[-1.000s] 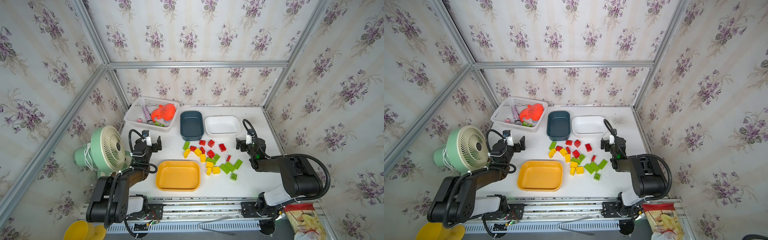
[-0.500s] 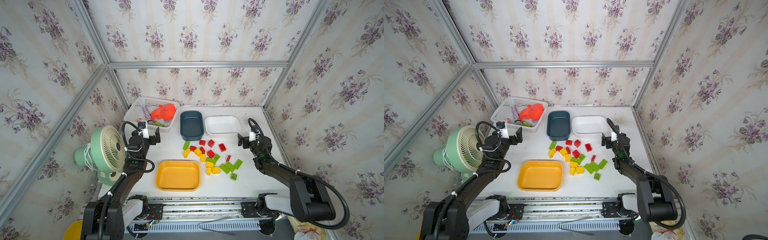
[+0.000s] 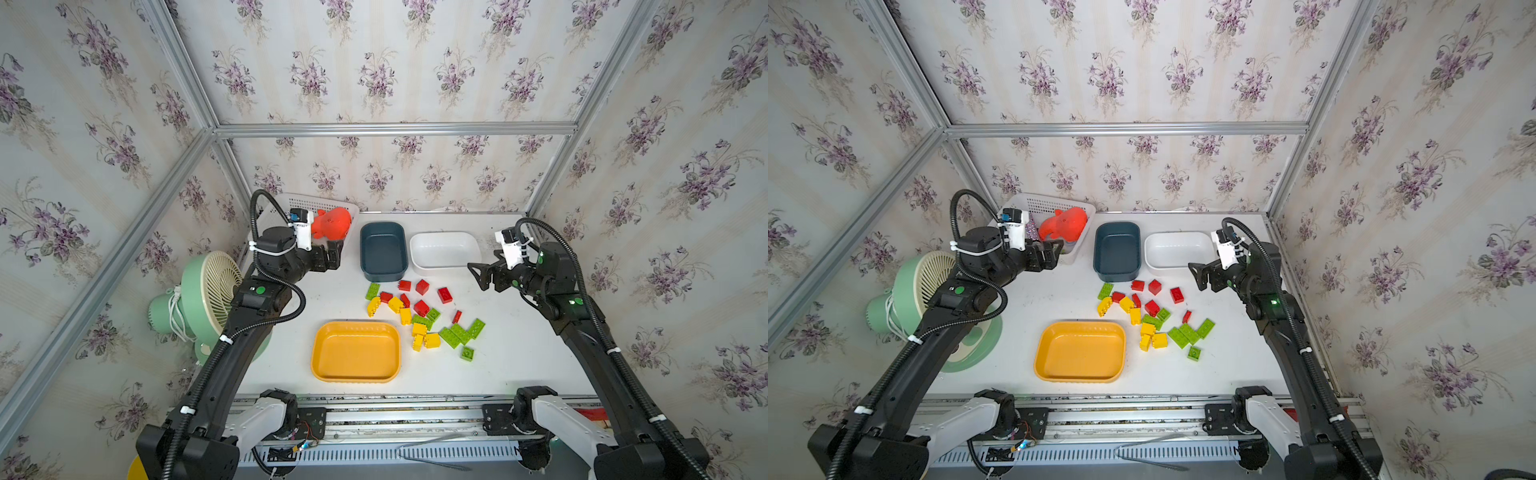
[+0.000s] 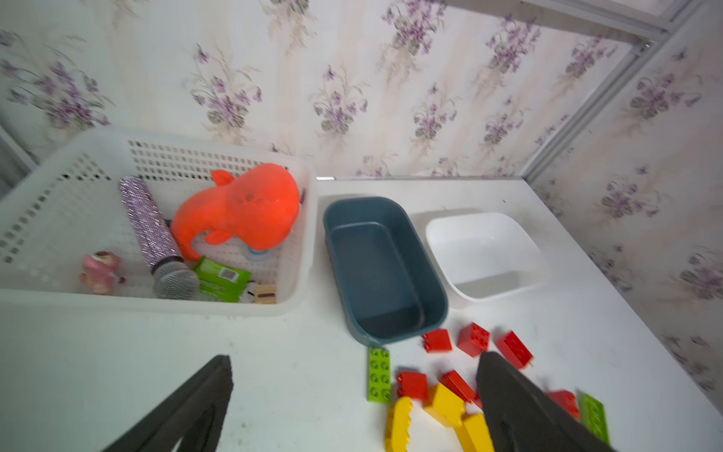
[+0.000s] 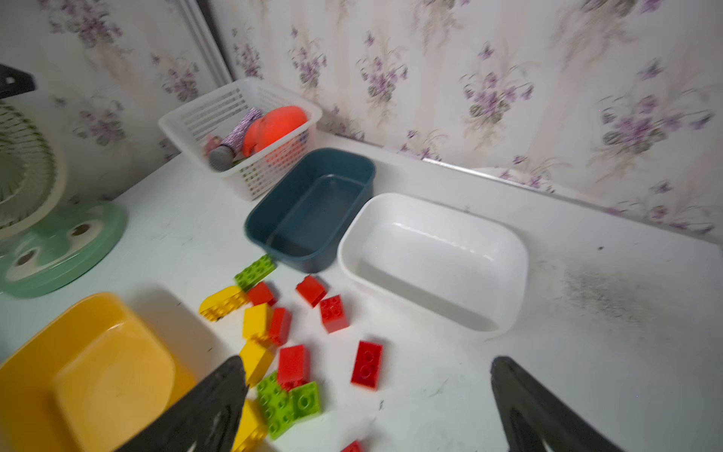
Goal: Sort the legos into containers by color
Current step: Pick up the lego from the center of the table.
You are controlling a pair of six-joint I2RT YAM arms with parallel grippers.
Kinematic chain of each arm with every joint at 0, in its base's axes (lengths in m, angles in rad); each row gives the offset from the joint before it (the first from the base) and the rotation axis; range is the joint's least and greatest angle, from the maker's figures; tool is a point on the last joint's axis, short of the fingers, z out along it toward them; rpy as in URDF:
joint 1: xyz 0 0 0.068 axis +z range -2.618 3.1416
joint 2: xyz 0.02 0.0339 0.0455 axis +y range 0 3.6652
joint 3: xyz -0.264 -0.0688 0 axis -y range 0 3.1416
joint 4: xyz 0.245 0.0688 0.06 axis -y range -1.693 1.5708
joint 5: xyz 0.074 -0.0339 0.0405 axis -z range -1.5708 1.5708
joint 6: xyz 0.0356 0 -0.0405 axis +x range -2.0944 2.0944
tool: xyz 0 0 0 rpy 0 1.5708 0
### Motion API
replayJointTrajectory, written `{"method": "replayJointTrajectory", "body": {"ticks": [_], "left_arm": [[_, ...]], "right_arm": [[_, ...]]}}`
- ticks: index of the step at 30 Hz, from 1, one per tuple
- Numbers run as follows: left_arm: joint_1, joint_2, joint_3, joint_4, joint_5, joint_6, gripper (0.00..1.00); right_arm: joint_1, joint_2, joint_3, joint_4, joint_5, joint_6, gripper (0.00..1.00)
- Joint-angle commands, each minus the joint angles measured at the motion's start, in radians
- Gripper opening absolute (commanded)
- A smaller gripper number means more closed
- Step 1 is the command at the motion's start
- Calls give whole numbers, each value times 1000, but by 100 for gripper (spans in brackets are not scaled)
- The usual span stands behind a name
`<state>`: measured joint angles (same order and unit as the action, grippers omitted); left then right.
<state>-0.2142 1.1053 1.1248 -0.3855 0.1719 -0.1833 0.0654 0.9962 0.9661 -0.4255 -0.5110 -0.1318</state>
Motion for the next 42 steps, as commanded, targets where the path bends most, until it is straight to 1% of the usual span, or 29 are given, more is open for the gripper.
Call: {"method": "replayJointTrajectory", "body": {"ticks": [1, 3, 4, 7, 9, 11, 14, 17, 20, 22, 25, 29, 31, 34, 36, 39, 41, 42], "left_arm": [[-60, 26, 54, -255, 80, -25, 99], [-112, 55, 84, -325, 69, -16, 99], [-137, 69, 91, -352, 38, 1, 99], [-195, 99, 76, -370, 26, 113, 99], [-206, 155, 84, -399, 14, 178, 99], [-206, 211, 114, -441, -7, 199, 99], [-226, 256, 128, -449, 11, 188, 99], [-290, 310, 137, -446, -69, 215, 99], [-300, 374, 149, -407, -93, 196, 99], [-323, 433, 179, -392, -129, 199, 95], [-352, 505, 211, -369, -170, 182, 93], [-384, 590, 211, -317, -171, 179, 87], [-398, 626, 208, -311, -193, 172, 87], [-401, 672, 218, -289, -235, 157, 80], [-402, 697, 237, -277, -258, 154, 78], [-402, 735, 232, -263, -257, 150, 75], [-403, 753, 212, -253, -264, 150, 69], [-402, 758, 209, -251, -271, 155, 68]], "right_arm": [[28, 18, 70, -350, -128, -67, 100], [52, 29, 92, -420, -113, -87, 100], [67, 37, 99, -446, -103, -89, 100], [109, 56, 98, -469, -103, -86, 99], [140, 64, 89, -456, -100, -77, 99], [174, 85, 92, -448, -84, -69, 99], [220, 118, 109, -438, -55, -63, 99], [245, 144, 118, -403, -53, -26, 99], [265, 178, 123, -372, -64, -4, 98], [278, 200, 119, -345, -63, 8, 98], [295, 234, 121, -312, -74, 26, 97], [306, 264, 112, -272, -67, 42, 96], [308, 269, 109, -255, -67, 52, 96], [309, 274, 105, -235, -67, 64, 96], [309, 274, 103, -229, -64, 66, 97], [310, 272, 102, -232, -51, 62, 97], [310, 271, 103, -240, -47, 57, 97], [310, 271, 103, -243, -46, 54, 97]]}}
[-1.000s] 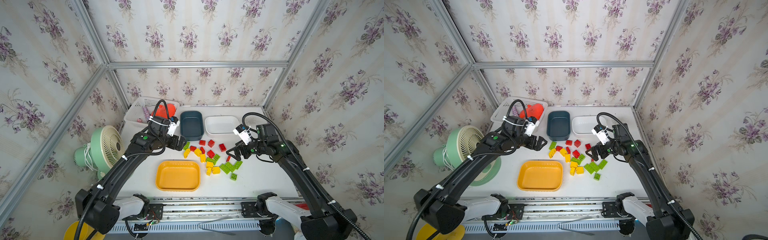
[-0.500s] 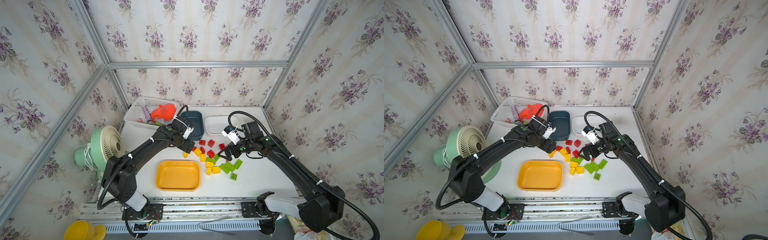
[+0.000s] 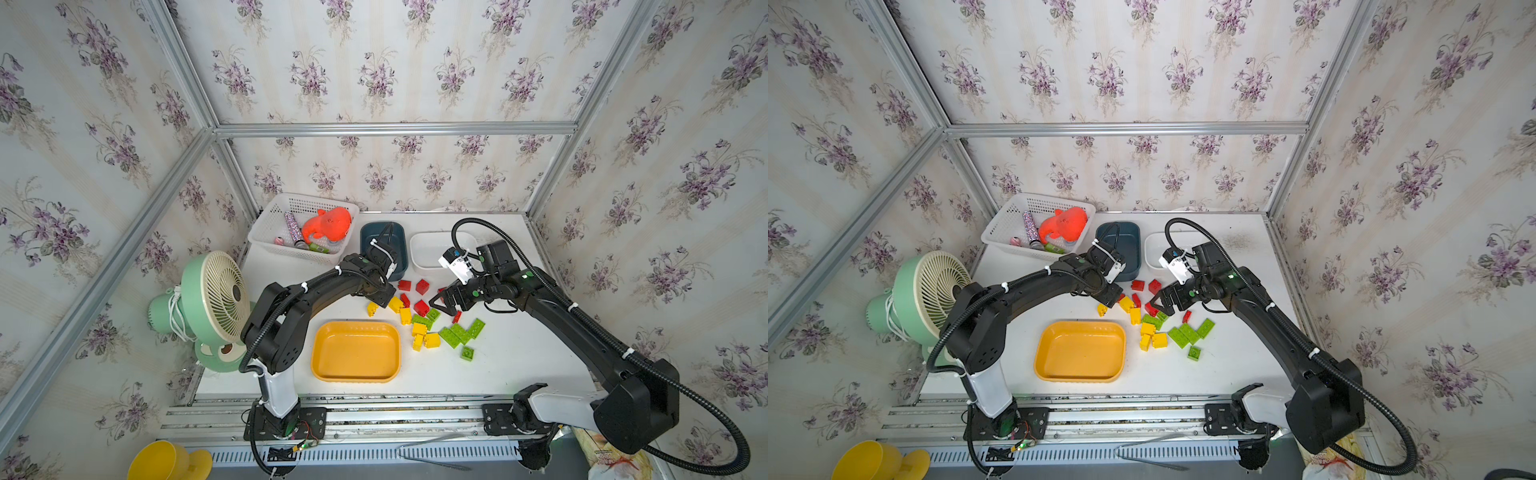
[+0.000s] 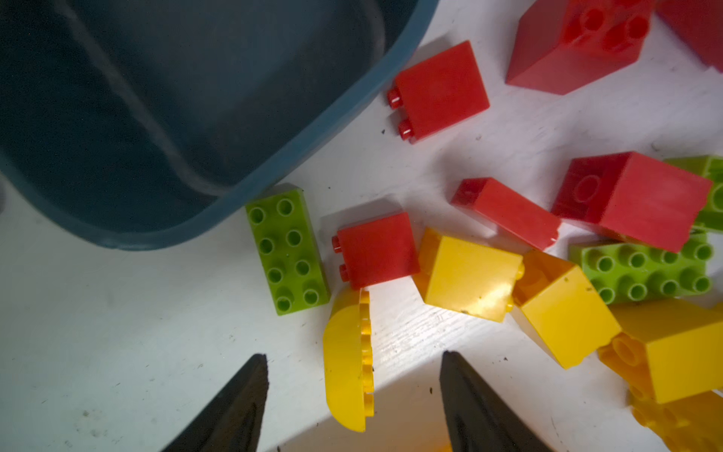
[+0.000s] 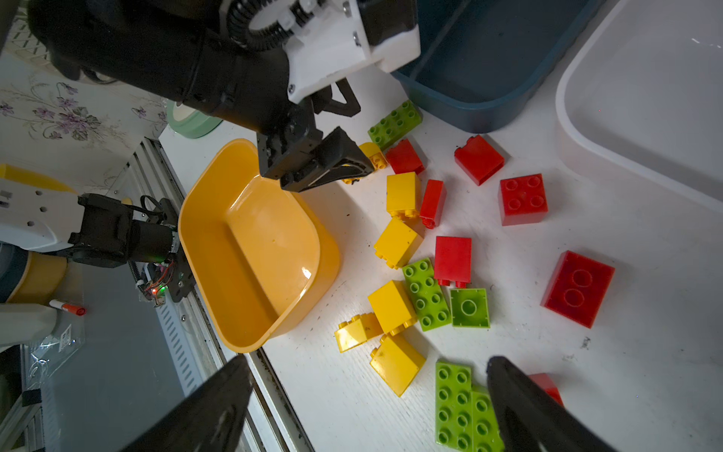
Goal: Sort the legos into containers by color
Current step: Pick up the lego from the center of the table.
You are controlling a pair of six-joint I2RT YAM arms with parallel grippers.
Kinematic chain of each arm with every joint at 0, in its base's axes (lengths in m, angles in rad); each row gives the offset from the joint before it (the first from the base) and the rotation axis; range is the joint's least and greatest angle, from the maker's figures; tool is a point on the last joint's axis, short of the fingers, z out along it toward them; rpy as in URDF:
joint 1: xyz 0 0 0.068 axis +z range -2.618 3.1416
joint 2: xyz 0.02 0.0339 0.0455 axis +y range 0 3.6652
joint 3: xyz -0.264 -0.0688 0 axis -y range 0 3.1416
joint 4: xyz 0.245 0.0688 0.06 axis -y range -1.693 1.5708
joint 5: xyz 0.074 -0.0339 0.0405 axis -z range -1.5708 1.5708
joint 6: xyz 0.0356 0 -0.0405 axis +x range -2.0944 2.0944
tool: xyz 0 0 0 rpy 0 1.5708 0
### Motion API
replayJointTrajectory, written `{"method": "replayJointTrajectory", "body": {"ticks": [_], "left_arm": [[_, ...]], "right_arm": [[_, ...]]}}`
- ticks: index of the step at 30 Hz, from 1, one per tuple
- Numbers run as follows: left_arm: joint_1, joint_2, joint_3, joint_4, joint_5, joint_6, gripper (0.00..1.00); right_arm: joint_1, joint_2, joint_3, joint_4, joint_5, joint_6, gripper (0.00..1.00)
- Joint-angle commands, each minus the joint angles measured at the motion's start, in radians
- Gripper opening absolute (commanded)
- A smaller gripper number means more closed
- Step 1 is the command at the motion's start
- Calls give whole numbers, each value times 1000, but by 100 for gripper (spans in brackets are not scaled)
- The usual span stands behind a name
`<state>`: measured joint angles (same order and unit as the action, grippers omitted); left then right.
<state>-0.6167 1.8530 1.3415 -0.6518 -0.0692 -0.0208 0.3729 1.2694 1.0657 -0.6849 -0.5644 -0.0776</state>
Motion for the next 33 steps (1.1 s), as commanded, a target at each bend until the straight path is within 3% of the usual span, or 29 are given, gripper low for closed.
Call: {"method": "replayJointTrajectory", "body": {"ticks": [1, 7, 12, 16, 26, 33], "left_arm": [[0, 14, -10, 15, -30, -5, 67], [0, 30, -31, 13, -16, -8, 56], [0, 58, -38, 12, -36, -4, 56], [0, 69, -34, 15, -28, -13, 49], [1, 89, -23, 17, -1, -17, 22], [3, 47, -1, 5, 3, -25, 13]], "right_arm": [[3, -2, 4, 12, 9, -3, 98], [2, 11, 10, -3, 14, -16, 98], [3, 24, 18, -15, 9, -25, 98], [2, 27, 20, -16, 6, -28, 98], [2, 38, 23, -20, 10, -32, 98], [2, 42, 28, -27, 18, -48, 98]]}}
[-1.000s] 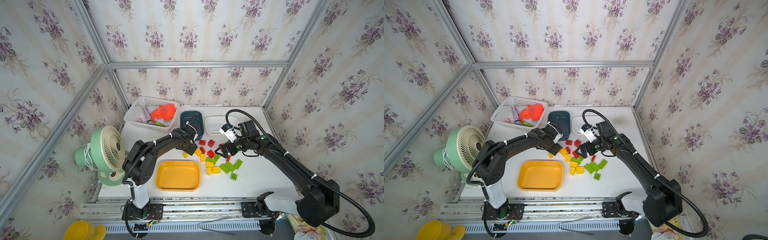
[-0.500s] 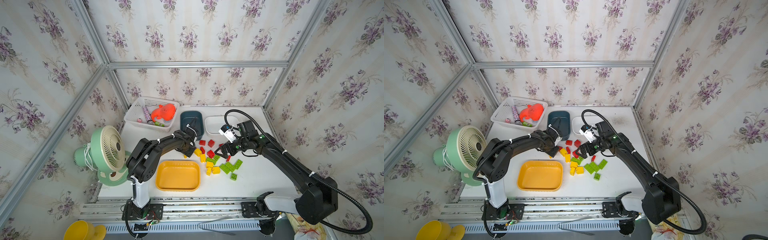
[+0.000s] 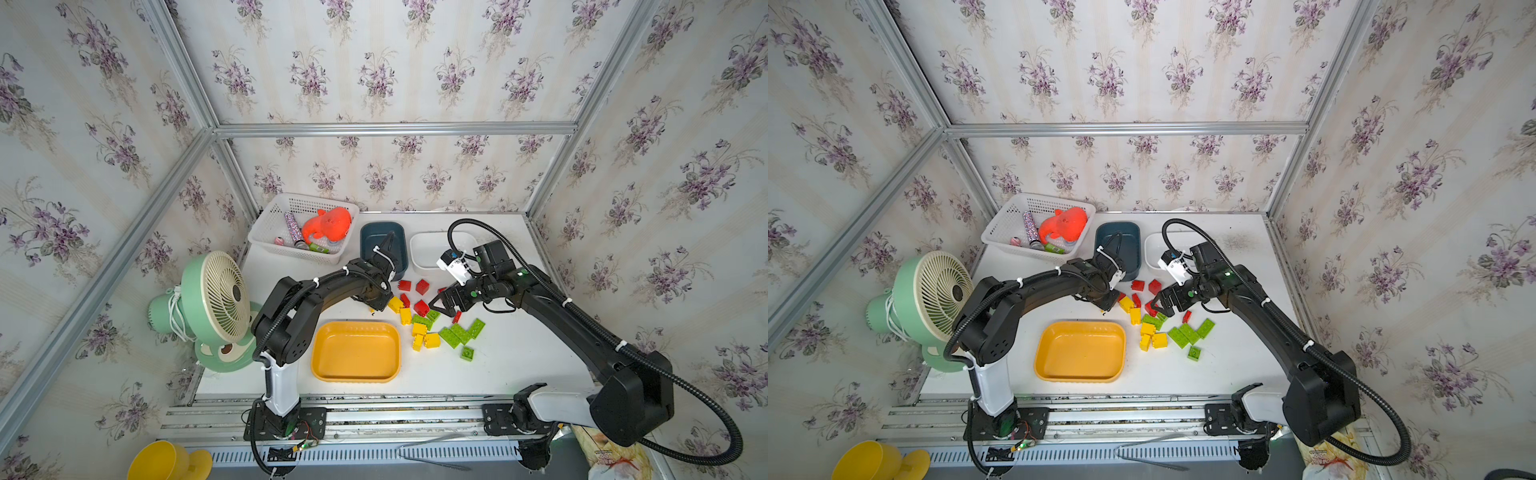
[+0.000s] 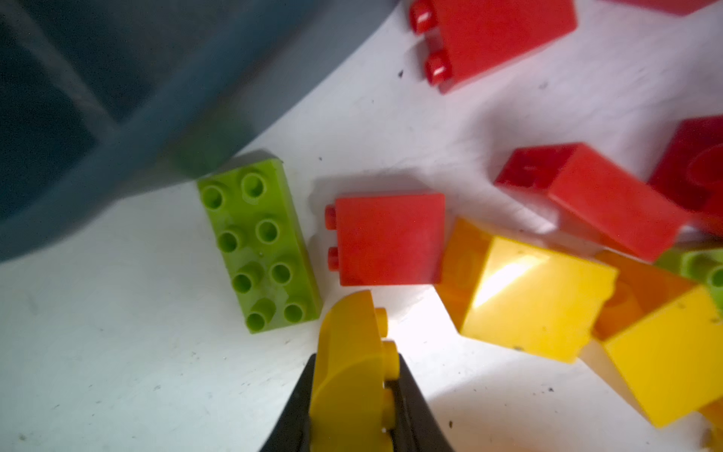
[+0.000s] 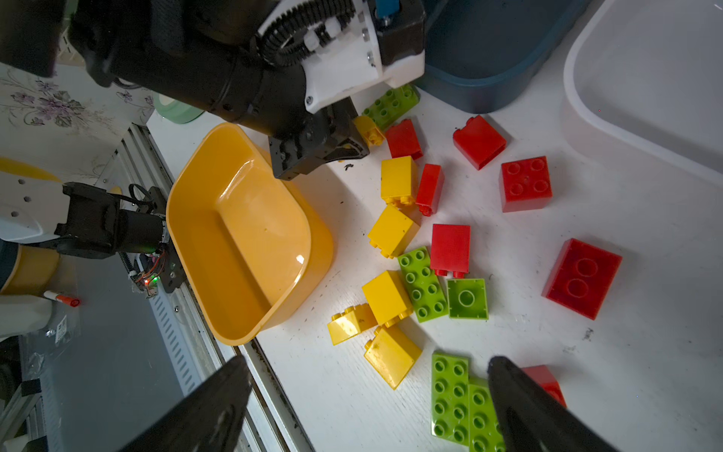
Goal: Sort the legos into containers by color
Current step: Pick up the lego from the center of the table, then place the lego in the container.
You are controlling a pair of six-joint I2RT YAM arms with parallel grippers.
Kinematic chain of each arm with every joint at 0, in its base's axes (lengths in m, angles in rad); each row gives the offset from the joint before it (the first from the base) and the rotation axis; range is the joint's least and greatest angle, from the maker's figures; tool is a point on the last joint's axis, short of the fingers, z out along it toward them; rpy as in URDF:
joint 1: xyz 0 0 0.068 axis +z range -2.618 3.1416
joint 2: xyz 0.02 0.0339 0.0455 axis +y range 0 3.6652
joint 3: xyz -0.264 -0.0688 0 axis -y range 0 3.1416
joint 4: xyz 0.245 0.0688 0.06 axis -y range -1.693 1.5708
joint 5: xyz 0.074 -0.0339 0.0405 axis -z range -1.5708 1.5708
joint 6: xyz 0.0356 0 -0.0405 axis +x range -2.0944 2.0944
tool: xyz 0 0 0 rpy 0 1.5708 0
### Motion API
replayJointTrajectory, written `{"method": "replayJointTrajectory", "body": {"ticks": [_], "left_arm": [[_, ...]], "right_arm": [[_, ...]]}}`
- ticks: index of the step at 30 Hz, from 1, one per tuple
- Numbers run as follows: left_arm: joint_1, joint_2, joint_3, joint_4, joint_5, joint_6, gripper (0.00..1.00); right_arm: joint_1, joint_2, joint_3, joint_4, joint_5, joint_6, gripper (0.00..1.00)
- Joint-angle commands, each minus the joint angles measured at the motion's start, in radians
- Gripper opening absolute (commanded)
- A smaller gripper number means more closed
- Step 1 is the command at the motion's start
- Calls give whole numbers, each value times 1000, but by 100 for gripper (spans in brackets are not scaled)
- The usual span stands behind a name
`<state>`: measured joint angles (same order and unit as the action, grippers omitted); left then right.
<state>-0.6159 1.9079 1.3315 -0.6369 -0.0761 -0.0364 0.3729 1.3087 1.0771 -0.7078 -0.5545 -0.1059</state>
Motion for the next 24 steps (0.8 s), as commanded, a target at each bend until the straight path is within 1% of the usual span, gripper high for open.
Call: {"method": "replayJointTrajectory", "body": {"ticks": [1, 7, 11, 14, 17, 22, 24], "left_arm": [[2, -8, 17, -22, 12, -8, 13], [8, -83, 86, -140, 2, 5, 15], [15, -135, 177, -252, -1, 6, 16], [31, -142, 287, -317, 15, 2, 17], [50, -95, 414, -339, 15, 15, 17], [87, 93, 662, -376, 24, 6, 17], [104, 172, 733, -376, -4, -9, 16]], "right_arm": [[3, 5, 19, -7, 10, -23, 98], [3, 6, 32, -30, 22, -50, 98], [-1, 12, 43, -29, 33, -55, 98], [-1, 14, 53, -19, 31, -51, 98], [-7, 22, 67, -15, 27, -50, 98], [-14, 39, 100, -4, 24, -43, 98], [-20, 47, 117, 0, 25, -36, 98]]}}
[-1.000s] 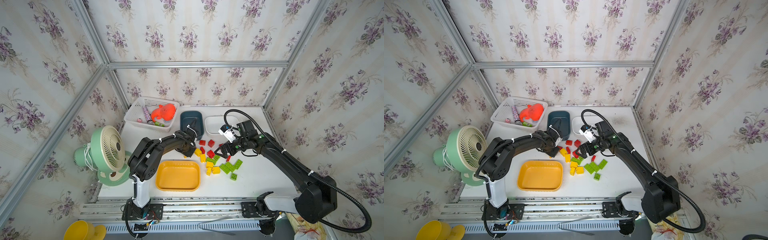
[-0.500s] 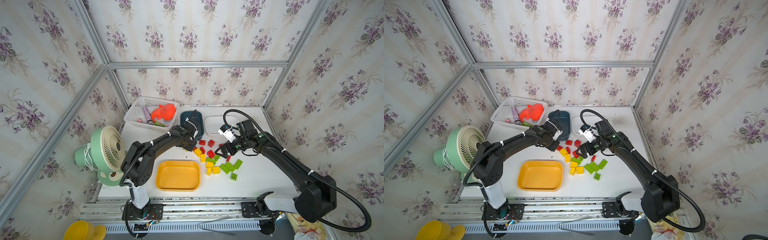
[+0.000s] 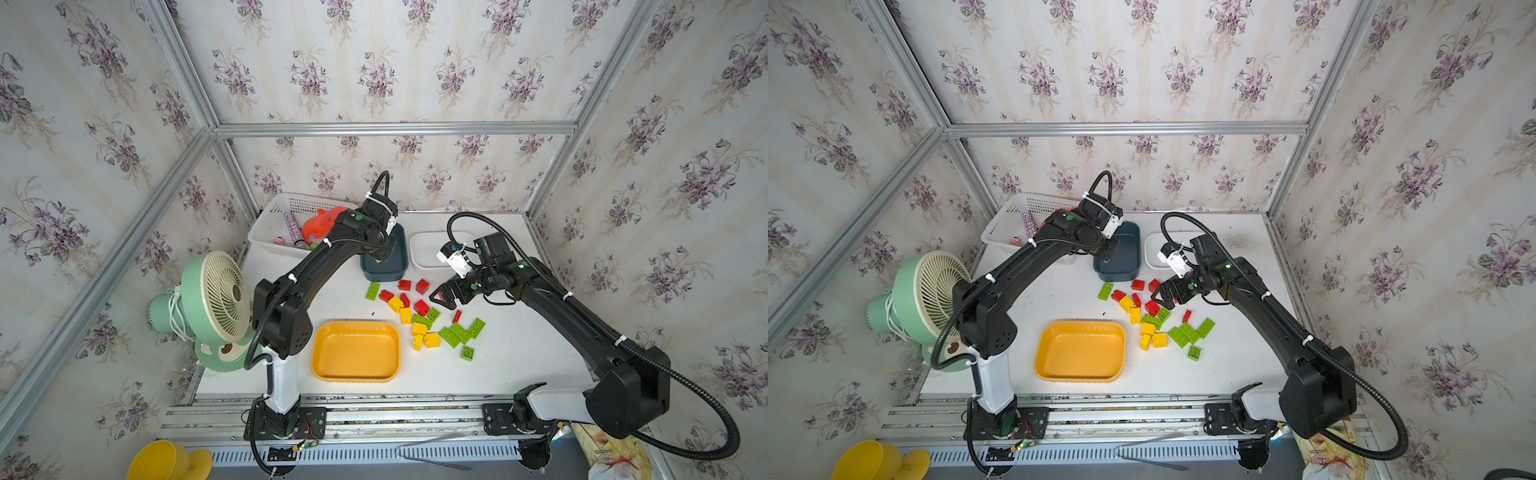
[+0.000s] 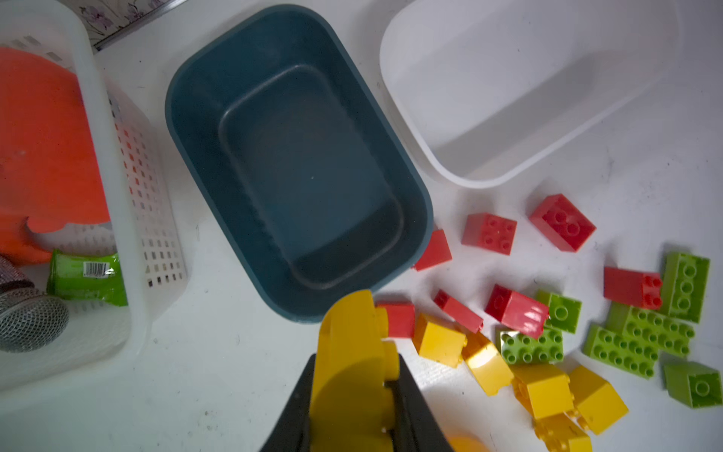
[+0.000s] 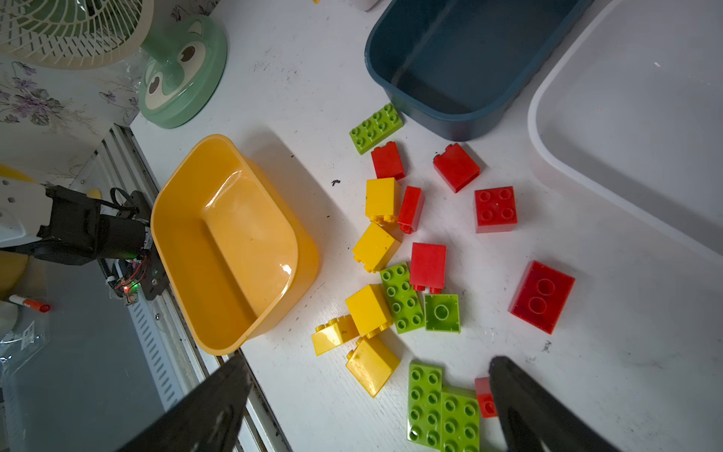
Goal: Sort the legos into containers by color
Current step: Place the lego in the container.
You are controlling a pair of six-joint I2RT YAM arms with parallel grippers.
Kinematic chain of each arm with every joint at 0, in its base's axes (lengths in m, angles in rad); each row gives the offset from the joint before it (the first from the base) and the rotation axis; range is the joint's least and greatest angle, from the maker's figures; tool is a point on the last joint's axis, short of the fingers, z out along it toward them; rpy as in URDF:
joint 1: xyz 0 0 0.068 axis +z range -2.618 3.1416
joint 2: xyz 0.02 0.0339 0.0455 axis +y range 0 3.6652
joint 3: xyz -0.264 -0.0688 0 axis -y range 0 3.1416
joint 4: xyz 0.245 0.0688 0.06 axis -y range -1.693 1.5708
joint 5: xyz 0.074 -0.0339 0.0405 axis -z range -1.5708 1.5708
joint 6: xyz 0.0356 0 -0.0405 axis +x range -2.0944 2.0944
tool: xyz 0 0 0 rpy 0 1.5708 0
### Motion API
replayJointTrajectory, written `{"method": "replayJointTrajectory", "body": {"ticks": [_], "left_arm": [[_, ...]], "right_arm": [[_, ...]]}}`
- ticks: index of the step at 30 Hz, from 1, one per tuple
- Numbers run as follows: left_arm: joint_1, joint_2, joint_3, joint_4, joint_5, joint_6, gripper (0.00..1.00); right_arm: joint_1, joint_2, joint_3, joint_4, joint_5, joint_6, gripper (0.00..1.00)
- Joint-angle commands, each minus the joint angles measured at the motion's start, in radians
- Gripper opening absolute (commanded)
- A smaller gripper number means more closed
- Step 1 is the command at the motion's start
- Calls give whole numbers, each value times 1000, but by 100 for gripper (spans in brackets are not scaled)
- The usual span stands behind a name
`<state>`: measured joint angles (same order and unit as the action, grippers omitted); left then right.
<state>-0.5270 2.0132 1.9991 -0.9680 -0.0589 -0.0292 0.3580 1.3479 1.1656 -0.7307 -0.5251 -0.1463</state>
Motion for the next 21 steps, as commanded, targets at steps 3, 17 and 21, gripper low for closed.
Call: {"method": "replayJointTrajectory", "body": {"ticks": [3, 17, 21], "left_arm": [[40, 163, 165, -29, -60, -52, 16], [66, 409, 265, 83, -72, -127, 17], [68, 419, 266, 85, -61, -124, 30]], "right_arm": [[-19, 18, 56, 28, -11, 16, 98], [-42, 54, 110, -34, -6, -4, 99], [-42, 67, 97, -29, -12, -2, 99]]}}
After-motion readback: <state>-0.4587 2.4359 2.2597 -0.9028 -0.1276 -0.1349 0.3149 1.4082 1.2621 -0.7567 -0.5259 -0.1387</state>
